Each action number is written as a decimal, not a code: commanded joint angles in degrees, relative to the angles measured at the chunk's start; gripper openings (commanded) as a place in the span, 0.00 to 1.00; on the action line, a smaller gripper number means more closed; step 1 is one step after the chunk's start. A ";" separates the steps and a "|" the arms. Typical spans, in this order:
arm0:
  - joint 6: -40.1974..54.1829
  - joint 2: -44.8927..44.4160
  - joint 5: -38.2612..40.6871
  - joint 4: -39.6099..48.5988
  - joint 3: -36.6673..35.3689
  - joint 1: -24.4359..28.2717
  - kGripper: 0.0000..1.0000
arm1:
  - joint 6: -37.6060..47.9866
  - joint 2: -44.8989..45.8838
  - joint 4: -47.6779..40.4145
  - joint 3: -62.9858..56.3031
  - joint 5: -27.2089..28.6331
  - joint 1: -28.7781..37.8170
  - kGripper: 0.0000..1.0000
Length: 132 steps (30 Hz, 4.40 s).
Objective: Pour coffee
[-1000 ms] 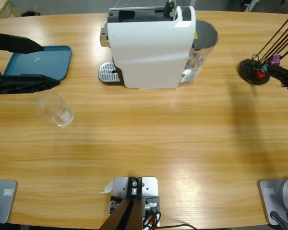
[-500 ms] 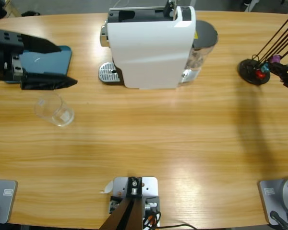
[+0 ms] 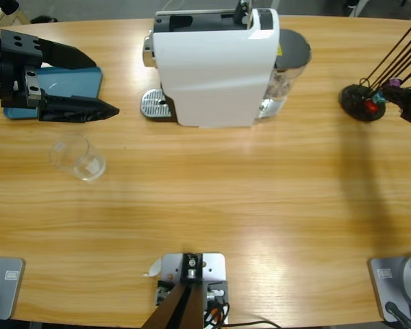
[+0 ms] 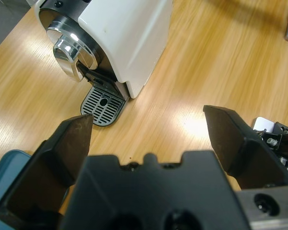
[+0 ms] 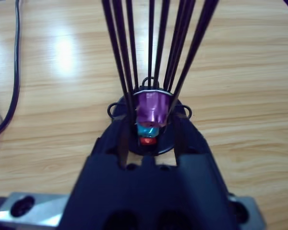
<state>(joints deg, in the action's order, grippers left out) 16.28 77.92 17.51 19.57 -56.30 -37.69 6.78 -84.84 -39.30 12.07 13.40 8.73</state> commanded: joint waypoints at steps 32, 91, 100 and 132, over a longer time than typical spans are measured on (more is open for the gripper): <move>-0.98 -0.21 -0.20 -0.50 4.55 -1.42 1.00 | -1.42 1.80 1.05 0.13 -0.65 -1.18 0.02; -1.16 -1.44 -0.46 -2.78 8.13 -1.42 0.99 | -1.95 1.87 3.96 -0.03 0.16 1.37 0.48; -1.16 -1.38 -0.46 -2.78 8.22 -1.42 0.99 | -1.95 0.48 3.68 0.06 0.14 1.28 0.38; -1.14 -1.65 -0.55 -2.78 8.57 -1.42 0.99 | -2.12 -0.11 4.74 1.64 1.99 1.28 0.05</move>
<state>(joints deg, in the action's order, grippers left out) 15.55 76.63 17.51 17.55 -50.05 -38.33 5.37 -83.29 -36.05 13.23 14.29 9.59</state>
